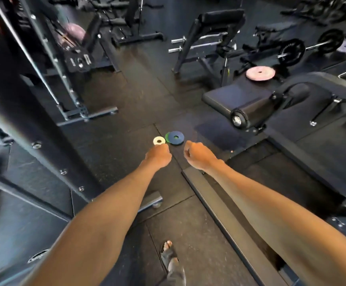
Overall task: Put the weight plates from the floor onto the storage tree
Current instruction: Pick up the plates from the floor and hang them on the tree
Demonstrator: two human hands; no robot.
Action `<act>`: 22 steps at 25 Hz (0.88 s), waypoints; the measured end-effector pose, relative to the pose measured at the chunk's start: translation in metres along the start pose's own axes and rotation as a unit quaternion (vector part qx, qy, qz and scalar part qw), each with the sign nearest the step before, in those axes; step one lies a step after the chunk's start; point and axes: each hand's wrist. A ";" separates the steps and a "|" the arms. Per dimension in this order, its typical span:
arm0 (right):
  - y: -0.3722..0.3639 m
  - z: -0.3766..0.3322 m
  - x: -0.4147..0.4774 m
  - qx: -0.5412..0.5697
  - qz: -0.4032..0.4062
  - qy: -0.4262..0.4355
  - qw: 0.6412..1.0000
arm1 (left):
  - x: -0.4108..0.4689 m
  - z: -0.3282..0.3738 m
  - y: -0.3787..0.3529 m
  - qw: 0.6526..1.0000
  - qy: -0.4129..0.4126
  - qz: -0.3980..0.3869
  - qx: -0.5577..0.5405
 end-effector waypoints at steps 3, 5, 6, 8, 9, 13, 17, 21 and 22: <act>-0.001 0.030 0.054 -0.002 -0.057 -0.039 0.998 | 0.056 0.000 -0.012 0.998 -0.004 -0.058 0.005; -0.001 0.045 0.094 -0.001 -0.071 -0.052 0.996 | 0.093 -0.002 -0.014 0.997 0.006 -0.082 0.003; -0.003 0.050 0.113 0.005 -0.078 -0.055 0.995 | 0.110 -0.004 -0.015 0.996 0.014 -0.092 -0.001; -0.005 0.060 0.151 0.010 -0.096 -0.062 0.993 | 0.147 -0.004 -0.016 0.994 0.024 -0.105 0.000; -0.008 0.065 0.168 0.015 -0.106 -0.066 0.992 | 0.164 -0.004 -0.017 0.993 0.025 -0.112 -0.002; -0.021 0.097 0.262 0.033 -0.143 -0.075 0.986 | 0.254 -0.005 -0.016 0.989 0.024 -0.144 0.005; -0.030 0.132 0.362 0.034 -0.198 -0.076 0.977 | 0.354 -0.009 -0.011 0.983 0.045 -0.177 0.004; -0.036 0.157 0.440 0.026 -0.242 -0.106 0.964 | 0.436 -0.010 -0.006 0.976 0.071 -0.205 -0.019; -0.037 0.160 0.454 0.030 -0.254 -0.110 0.961 | 0.450 -0.010 -0.004 0.974 0.074 -0.211 -0.029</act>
Point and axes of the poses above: each hand's wrist, its own x-axis towards the middle knuckle, its own y-axis out of the back of the hand, z = x × y, and after that the axes turned 11 degrees about x, right-handed
